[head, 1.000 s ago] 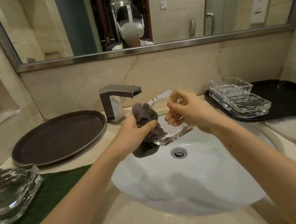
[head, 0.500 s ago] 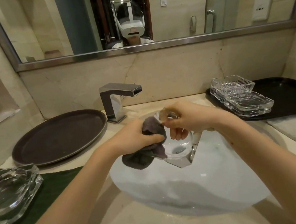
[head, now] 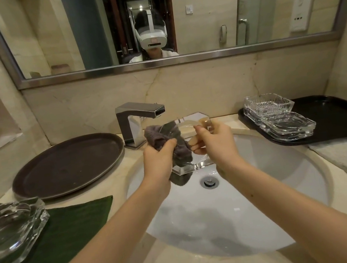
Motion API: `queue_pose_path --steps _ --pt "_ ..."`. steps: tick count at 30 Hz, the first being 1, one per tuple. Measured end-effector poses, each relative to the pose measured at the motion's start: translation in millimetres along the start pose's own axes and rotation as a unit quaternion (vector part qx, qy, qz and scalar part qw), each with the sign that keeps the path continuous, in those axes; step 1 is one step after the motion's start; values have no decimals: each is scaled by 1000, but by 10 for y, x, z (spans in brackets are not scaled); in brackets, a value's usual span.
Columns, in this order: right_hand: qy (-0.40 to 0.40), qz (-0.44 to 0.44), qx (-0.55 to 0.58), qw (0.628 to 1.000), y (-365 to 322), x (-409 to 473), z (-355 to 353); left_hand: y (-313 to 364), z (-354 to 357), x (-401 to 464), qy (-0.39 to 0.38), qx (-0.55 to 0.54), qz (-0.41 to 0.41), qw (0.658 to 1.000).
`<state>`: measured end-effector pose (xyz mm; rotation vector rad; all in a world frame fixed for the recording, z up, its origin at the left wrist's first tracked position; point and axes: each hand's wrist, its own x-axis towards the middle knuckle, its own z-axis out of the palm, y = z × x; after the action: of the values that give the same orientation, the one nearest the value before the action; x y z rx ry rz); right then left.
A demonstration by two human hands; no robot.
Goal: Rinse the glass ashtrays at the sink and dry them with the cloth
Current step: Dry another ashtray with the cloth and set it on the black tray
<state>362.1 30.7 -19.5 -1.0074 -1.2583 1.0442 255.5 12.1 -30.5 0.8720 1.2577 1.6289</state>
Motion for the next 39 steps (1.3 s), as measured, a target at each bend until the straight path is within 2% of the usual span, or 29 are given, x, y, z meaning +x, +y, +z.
queue_pose_path --steps 4,7,9,11,13,15,18,19,20,23,25,27,28,29,30,31,32,34,35,36,37,39 --pt "39 44 88 994 79 -6 32 28 -71 -1 -106 -151 -102 978" --pt "-1 136 238 962 92 3 23 56 -70 -49 -177 -214 -119 953" --pt "-43 190 316 928 87 -13 18 42 -61 -70 -219 -191 -99 952" --pt "-90 206 326 918 92 1 -2 1 -67 -80 -231 -100 -43 967" --pt "-111 195 323 920 65 31 -33 36 -84 -88 -197 13 20 980" --pt "-99 163 294 937 40 58 -56 98 -123 -50 -138 77 66 985" --pt "-30 103 141 984 43 96 -96 107 -194 88 -16 114 143 983" --pt "-21 92 100 990 44 92 -95 121 -208 101 -16 143 170 975" --pt "-20 85 72 994 44 80 -85 131 -207 105 -49 174 183 966" --pt "-53 55 48 996 39 36 -54 132 -176 47 -159 198 150 956" --pt "-131 83 63 986 -19 39 -100 107 -176 45 -166 180 115 963" --pt "-233 172 130 948 -77 18 -185 82 -186 62 -143 175 84 970" --pt "-248 204 196 926 -87 14 -206 76 -189 72 -136 160 64 976" --pt "-223 218 269 911 -77 35 -216 83 -187 77 -133 131 39 982" --pt "-162 212 330 905 -60 74 -225 95 -185 81 -130 99 18 986" --pt "-80 177 351 916 -41 122 -233 101 -187 79 -126 72 4 989" --pt "-6 109 318 942 -55 150 -247 102 -189 85 -124 53 -4 991" --pt "65 -96 117 986 -132 135 -247 102 -194 100 -119 40 -9 992" --pt "62 -207 -19 976 -126 116 -219 106 -186 89 -113 41 -5 993" --pt "45 -294 -163 941 -81 76 -162 94 -167 79 -108 47 3 993" --pt "30 -355 -298 886 -17 14 -76 65 -141 72 -107 61 16 992" --pt "30 -410 -481 774 111 -106 109 14 -74 50 -105 85 40 990"
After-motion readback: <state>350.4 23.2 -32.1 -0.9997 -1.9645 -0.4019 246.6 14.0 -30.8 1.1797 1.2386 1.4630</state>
